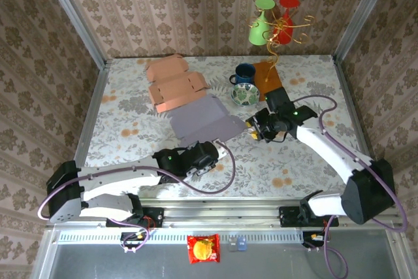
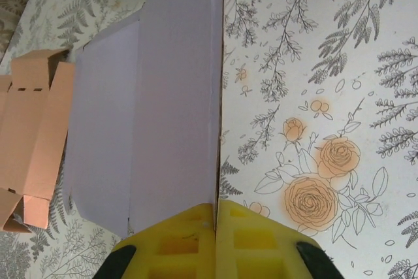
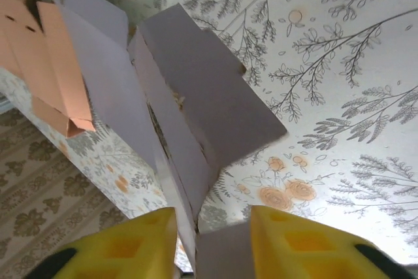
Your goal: Fold the paper box
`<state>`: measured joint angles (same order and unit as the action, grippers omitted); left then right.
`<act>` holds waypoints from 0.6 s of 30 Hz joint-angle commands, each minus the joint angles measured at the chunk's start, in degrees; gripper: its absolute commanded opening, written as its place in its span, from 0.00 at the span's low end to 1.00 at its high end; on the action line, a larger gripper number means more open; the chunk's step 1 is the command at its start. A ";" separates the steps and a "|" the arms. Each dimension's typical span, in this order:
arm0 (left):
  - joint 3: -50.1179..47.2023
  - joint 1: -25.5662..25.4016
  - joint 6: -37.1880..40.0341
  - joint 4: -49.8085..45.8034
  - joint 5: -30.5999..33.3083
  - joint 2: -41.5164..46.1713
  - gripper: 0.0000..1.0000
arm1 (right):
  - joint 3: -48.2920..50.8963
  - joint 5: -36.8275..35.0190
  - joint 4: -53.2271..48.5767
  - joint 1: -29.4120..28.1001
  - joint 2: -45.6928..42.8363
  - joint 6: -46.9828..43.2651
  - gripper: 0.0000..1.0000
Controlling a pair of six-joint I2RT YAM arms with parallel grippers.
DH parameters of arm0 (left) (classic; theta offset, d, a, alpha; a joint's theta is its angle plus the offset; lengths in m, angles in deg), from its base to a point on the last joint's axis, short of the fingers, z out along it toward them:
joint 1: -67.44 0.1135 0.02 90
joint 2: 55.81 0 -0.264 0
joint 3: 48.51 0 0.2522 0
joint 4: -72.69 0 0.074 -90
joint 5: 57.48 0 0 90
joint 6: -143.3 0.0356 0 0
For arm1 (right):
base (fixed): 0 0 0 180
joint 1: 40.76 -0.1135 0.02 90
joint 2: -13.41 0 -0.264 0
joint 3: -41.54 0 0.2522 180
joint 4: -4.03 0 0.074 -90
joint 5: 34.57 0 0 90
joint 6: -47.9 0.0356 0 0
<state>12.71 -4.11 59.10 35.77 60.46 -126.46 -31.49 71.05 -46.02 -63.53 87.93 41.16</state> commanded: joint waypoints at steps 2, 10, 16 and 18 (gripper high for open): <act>3.11 0.60 -1.32 -1.08 1.62 2.18 0.00 | -5.62 -10.83 -10.63 -0.10 -9.93 -0.05 0.48; 10.48 3.85 -1.83 -3.54 -2.42 0.19 0.00 | -9.00 -14.01 -10.09 -7.37 -13.32 9.16 0.52; 17.95 4.55 -1.42 -8.49 -2.63 -3.42 0.00 | -12.92 -15.31 -0.61 -14.62 -6.63 13.16 0.53; 19.98 4.75 -1.41 -9.77 -2.89 -4.24 0.00 | -16.13 -15.74 -0.88 -15.65 -3.96 12.34 0.53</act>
<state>29.69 0.07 58.27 30.13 58.47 -129.69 -43.53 58.50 -49.72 -77.93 81.70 51.45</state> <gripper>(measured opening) 0.052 0.531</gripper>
